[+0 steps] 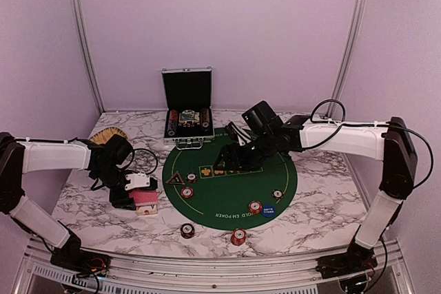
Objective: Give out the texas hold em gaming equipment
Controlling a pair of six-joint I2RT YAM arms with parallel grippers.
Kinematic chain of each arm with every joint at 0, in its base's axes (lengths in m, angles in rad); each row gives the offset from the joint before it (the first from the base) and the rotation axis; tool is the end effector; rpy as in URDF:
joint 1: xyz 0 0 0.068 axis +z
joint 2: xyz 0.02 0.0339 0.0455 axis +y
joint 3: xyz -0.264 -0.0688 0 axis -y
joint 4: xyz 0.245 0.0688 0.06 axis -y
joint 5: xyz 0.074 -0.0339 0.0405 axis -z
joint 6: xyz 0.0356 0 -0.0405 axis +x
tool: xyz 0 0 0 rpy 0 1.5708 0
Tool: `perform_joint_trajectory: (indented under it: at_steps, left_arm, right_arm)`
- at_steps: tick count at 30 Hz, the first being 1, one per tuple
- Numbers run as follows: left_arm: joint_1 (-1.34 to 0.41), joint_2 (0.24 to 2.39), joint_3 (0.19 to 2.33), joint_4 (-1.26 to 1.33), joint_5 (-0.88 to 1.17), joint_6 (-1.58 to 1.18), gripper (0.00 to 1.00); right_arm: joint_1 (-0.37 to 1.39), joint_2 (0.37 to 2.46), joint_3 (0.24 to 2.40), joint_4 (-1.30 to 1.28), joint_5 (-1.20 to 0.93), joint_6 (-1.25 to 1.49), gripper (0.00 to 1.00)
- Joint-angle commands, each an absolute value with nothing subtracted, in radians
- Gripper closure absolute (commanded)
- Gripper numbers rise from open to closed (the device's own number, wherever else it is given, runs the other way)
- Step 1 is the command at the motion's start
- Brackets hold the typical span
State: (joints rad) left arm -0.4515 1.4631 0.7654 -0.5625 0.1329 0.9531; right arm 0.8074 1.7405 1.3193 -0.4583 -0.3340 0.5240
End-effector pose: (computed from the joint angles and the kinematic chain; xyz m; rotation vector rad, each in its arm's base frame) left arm 0.2241 -0.1139 0.1605 1.8358 2.1242 -0.0719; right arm 0.2552 0.2836 0.2454 -0.5318 2.5925 0.9377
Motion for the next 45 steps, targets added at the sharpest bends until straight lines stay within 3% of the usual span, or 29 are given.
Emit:
perform_joint_trajectory:
  at_steps: [1, 19, 28, 45]
  left_arm:
    - [-0.453, 1.426, 0.766, -0.567, 0.153, 0.951, 0.73]
    - [-0.453, 1.369, 0.822, -0.602, 0.2, 0.886, 0.88]
    - [-0.459, 1.364, 0.895, -0.649, 0.234, 0.856, 0.9]
    - [-0.517, 1.354, 1.005, -0.699, 0.257, 0.773, 0.9]
  right_arm:
    - [0.825, 1.762, 1.32, -0.389, -0.377, 0.561, 0.22]
    - [0.832, 1.791, 1.284, -0.247, -0.485, 0.649, 0.22]
    - [0.847, 1.85, 1.317, -0.148, -0.574, 0.71, 0.21]
    - [0.889, 2.059, 1.438, 0.268, -0.763, 0.997, 0.21]
